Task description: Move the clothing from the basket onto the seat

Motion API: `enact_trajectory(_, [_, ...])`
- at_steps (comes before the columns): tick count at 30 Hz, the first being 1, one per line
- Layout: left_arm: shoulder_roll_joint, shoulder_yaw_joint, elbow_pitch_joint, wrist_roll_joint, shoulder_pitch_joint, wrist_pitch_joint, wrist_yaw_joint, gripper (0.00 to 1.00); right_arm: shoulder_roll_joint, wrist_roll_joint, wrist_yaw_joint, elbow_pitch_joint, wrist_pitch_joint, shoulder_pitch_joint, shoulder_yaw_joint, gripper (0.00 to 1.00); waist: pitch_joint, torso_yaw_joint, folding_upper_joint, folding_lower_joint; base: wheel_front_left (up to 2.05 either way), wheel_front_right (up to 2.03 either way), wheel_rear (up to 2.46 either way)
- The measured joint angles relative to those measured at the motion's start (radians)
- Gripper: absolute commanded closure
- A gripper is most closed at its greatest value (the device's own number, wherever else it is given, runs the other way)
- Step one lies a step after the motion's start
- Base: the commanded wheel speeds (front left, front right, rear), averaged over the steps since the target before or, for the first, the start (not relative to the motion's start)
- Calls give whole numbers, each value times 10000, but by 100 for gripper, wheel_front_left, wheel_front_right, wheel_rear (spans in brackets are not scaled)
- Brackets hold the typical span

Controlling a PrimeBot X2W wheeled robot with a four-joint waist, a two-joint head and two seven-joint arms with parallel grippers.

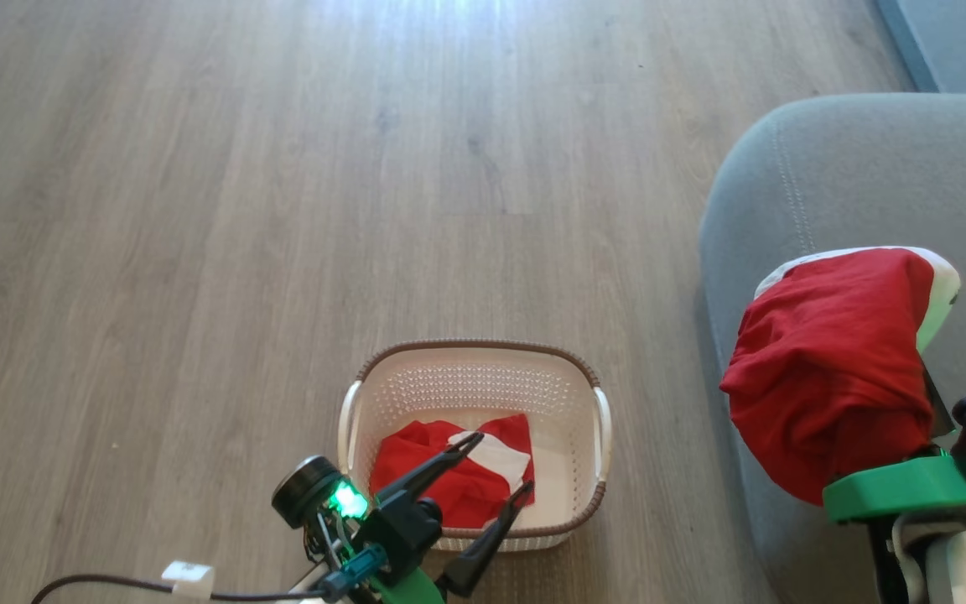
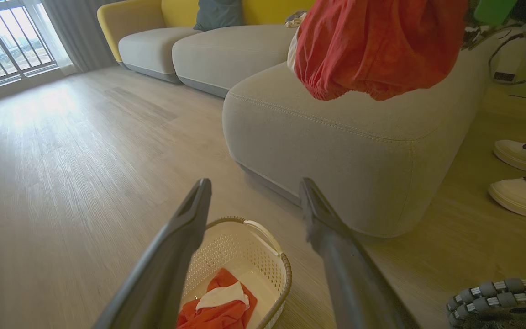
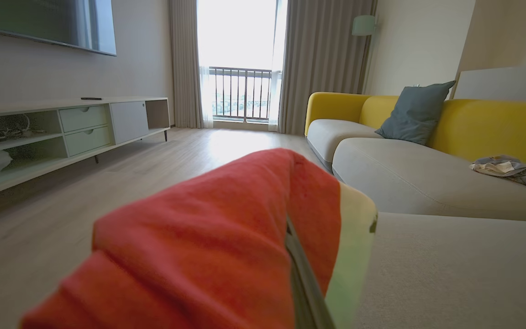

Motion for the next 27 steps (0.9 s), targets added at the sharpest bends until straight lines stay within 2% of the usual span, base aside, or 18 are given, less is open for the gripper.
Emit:
enact_trajectory(10, [-102, 194, -155, 130, 5, 0, 0, 0, 12, -105, 0, -221, 0, -75, -257, 100, 194, -1098, 0, 0, 0, 0, 0])
enact_trajectory(27, [-136, 253, -385, 382, -102, 0, 0, 0, 27, -96, 0, -596, 0, -436, -671, 100, 822, -4152, 0, 1, 0, 0, 0])
